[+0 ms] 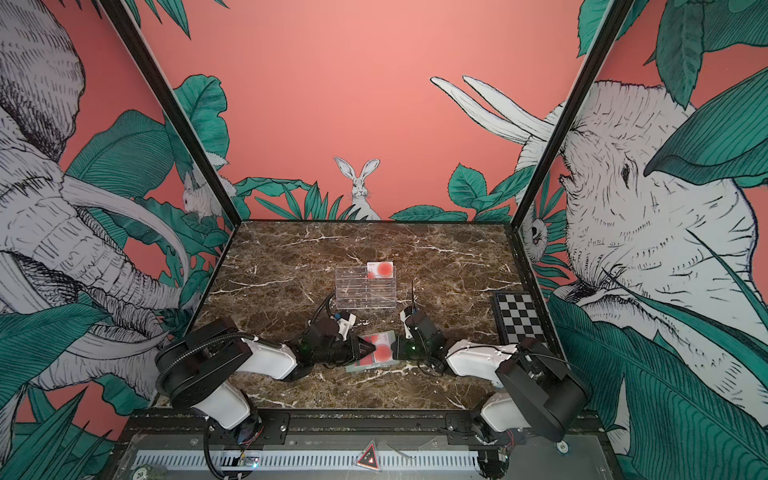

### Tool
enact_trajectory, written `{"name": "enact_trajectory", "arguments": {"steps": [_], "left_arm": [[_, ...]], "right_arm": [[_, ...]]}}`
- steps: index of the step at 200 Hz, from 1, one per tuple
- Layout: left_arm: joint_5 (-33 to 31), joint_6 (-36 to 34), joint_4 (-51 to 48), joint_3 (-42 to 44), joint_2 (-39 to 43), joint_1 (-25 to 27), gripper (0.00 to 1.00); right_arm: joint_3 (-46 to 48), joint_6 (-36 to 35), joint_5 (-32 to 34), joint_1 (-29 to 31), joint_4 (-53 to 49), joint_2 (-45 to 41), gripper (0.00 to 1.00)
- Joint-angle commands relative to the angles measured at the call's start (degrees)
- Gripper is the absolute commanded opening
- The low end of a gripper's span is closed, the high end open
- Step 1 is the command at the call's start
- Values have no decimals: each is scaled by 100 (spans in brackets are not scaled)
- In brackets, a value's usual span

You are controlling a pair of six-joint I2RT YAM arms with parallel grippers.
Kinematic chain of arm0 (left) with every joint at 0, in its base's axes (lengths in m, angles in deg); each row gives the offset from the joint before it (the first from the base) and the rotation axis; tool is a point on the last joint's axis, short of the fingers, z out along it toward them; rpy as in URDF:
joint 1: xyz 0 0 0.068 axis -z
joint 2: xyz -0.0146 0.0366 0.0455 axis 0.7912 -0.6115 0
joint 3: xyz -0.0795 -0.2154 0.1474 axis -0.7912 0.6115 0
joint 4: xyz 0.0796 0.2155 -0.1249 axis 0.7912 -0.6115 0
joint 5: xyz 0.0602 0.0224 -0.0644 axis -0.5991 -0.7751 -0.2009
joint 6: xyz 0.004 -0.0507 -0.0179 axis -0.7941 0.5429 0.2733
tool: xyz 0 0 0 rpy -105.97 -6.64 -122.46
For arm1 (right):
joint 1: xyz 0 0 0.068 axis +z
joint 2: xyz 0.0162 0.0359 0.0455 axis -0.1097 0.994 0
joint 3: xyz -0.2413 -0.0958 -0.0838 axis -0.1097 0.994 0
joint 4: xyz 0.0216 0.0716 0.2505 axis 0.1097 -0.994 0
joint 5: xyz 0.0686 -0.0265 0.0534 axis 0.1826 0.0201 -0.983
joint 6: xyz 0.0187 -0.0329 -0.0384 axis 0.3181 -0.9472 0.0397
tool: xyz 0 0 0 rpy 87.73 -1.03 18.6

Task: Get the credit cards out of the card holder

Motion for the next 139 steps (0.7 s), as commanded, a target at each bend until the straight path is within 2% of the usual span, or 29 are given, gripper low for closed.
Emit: {"name": "enact_trajectory", "arguments": {"steps": [1, 43, 117, 139], "left_arm": [[-109, 193, 454, 117, -120, 26, 25], [-151, 313, 818, 201, -353, 32, 20], [-329, 361, 1047, 416, -336, 35, 18], [-363, 379, 1107, 434, -370, 35, 12]], "right_arm": [[101, 83, -91, -12, 128, 192, 0], [127, 108, -93, -10, 145, 199, 0], [145, 108, -62, -16, 108, 195, 0], [145, 118, -70, -14, 124, 212, 0]]}}
